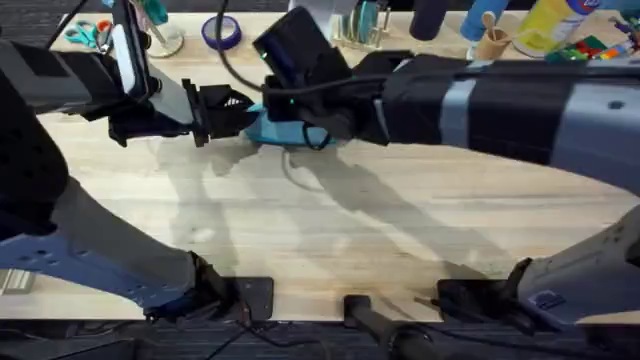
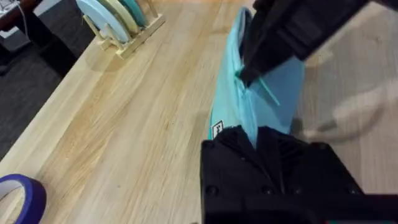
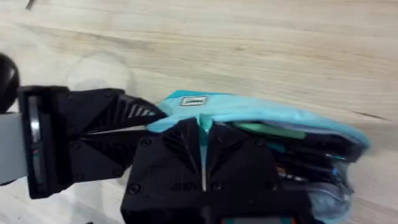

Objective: Unzip the bag, pick up the pens from the table one at a time and place them inside, then zip the bag closed.

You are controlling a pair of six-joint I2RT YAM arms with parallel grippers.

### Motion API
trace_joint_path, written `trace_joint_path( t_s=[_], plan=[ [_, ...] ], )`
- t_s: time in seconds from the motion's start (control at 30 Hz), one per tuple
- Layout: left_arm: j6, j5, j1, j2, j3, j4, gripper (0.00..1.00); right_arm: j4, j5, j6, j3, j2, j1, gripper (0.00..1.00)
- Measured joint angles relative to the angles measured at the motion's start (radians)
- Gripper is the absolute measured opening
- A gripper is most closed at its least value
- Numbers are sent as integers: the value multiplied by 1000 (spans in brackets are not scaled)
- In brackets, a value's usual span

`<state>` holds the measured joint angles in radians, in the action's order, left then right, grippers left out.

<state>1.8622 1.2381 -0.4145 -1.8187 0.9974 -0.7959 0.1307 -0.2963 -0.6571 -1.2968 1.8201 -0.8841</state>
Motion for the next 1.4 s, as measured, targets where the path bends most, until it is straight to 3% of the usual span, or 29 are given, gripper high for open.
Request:
trace_joint_path(
  t_s=[0.53,1.1,1.4],
  plan=[
    [0,20,11,0,0,0,44,90,60,0,0,-29,115,31],
    [-1,32,13,0,0,-13,44,240,63,56,0,-54,325,31],
    [-1,23,5,0,0,-19,43,365,-85,43,0,-53,515,31]
  ],
)
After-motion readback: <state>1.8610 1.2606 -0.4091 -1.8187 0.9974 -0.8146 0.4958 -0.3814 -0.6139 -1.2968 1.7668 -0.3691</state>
